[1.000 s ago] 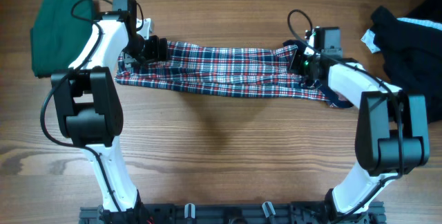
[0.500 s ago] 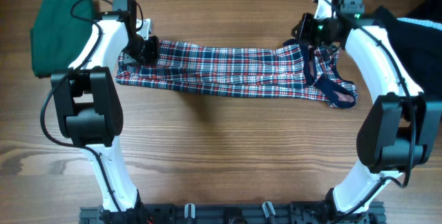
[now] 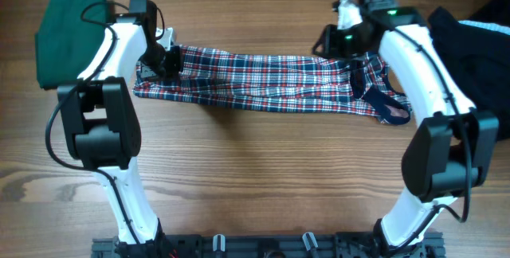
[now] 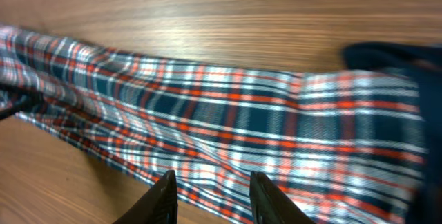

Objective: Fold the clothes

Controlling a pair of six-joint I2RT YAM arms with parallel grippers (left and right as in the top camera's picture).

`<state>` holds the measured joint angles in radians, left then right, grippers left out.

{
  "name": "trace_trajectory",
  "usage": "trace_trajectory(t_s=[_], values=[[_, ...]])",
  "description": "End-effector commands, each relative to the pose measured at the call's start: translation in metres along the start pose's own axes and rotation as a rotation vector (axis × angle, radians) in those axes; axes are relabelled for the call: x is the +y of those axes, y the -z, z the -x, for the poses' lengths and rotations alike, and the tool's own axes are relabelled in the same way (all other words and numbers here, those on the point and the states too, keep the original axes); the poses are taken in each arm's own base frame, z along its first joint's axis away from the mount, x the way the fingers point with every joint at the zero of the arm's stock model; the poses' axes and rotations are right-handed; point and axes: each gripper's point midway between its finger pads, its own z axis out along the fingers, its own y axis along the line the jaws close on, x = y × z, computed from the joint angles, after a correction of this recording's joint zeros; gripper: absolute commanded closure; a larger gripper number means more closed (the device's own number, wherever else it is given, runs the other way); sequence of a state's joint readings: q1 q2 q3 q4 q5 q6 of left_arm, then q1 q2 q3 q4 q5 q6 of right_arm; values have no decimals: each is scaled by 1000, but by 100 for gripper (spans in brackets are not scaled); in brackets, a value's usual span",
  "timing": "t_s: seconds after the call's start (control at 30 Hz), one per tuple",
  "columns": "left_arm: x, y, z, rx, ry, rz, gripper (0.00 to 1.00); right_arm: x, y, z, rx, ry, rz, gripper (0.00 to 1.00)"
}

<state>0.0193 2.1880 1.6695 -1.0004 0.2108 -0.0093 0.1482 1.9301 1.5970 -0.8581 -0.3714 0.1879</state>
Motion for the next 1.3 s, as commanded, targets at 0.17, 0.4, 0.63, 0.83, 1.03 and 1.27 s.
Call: trace_trajectory(t_s=[0.17, 0.4, 0.63, 0.83, 1.03, 1.27], values=[[17, 85, 14, -177, 124, -25, 96, -21, -39, -44, 72, -61, -64, 67], [45, 88, 18, -198, 219, -22, 96, -35, -60, -55, 48, -78, -81, 73], [47, 77, 20, -182, 247, -38, 96, -55, -71, -60, 7, -108, -155, 73], [54, 65, 22, -168, 255, -35, 80, -61, -79, -65, 4, -104, -166, 59], [68, 55, 24, -158, 282, -33, 59, -73, -102, -83, 75, -134, -181, 53], [86, 51, 30, -181, 280, -43, 57, -74, -113, -89, 102, -141, -160, 53]])
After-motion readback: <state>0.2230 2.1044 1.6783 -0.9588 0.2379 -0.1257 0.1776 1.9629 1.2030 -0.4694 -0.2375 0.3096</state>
